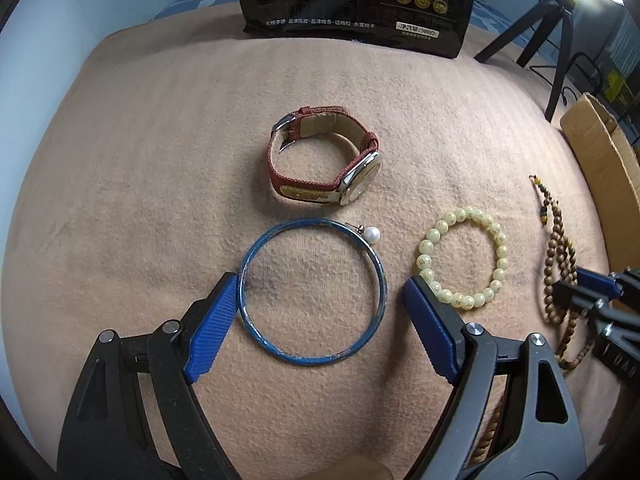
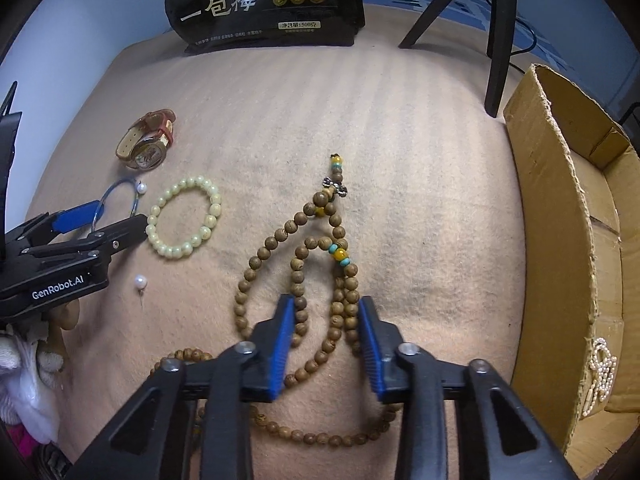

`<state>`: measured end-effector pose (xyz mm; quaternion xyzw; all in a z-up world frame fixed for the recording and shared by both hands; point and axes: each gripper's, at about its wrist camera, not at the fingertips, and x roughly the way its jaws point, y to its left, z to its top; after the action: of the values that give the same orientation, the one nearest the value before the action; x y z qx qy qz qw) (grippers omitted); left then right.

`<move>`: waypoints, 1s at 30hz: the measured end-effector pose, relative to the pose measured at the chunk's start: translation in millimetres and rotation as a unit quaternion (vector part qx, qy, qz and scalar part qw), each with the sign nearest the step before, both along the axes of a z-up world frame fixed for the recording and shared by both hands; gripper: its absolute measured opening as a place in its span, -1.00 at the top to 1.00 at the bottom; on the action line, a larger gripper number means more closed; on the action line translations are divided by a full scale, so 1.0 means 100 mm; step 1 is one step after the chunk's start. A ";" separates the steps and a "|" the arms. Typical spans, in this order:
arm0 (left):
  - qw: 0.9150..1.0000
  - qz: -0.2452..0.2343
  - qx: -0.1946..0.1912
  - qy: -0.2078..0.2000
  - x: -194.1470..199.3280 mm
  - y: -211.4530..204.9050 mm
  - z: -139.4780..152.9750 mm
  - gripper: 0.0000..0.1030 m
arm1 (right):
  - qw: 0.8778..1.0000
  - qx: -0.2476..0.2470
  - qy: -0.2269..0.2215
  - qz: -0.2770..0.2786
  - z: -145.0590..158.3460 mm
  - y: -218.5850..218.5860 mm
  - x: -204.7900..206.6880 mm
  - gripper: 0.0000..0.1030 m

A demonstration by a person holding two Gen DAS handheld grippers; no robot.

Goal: Organize jewelry
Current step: 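Grasp the blue bangle with the left tool while the right tool grasps the wooden mala, then lift and carry the bangle and mala with both tools into the box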

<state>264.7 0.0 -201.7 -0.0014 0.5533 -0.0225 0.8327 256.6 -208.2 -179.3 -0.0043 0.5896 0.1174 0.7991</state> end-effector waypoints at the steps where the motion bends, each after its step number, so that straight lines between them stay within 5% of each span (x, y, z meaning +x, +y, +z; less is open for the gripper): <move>1: 1.000 -0.002 0.002 -0.002 -0.01 0.00 0.00 -0.62 | 1.000 0.002 0.000 -0.001 0.00 -0.02 0.00 0.62; 3: 1.000 0.001 0.005 -0.005 -0.03 0.01 0.00 -0.43 | 1.000 0.007 0.001 -0.002 0.02 -0.01 -0.03 0.64; 7: 1.000 0.003 -0.005 -0.006 -0.06 0.06 0.03 -0.42 | 1.000 0.013 -0.001 -0.003 0.05 -0.07 -0.05 0.66; 8: 1.000 0.003 -0.005 -0.007 -0.08 0.08 0.04 -0.42 | 1.000 0.017 -0.001 -0.003 0.06 -0.08 -0.05 0.81; 30: 0.996 0.010 -0.062 -0.069 -0.42 0.18 0.72 -0.42 | 0.992 0.093 -0.077 -0.024 0.83 -0.33 -0.29 0.81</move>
<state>223.0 17.6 -129.3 -0.0572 0.4918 -0.0482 0.8675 228.0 -241.0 -96.8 0.0755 0.5125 0.1520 0.8418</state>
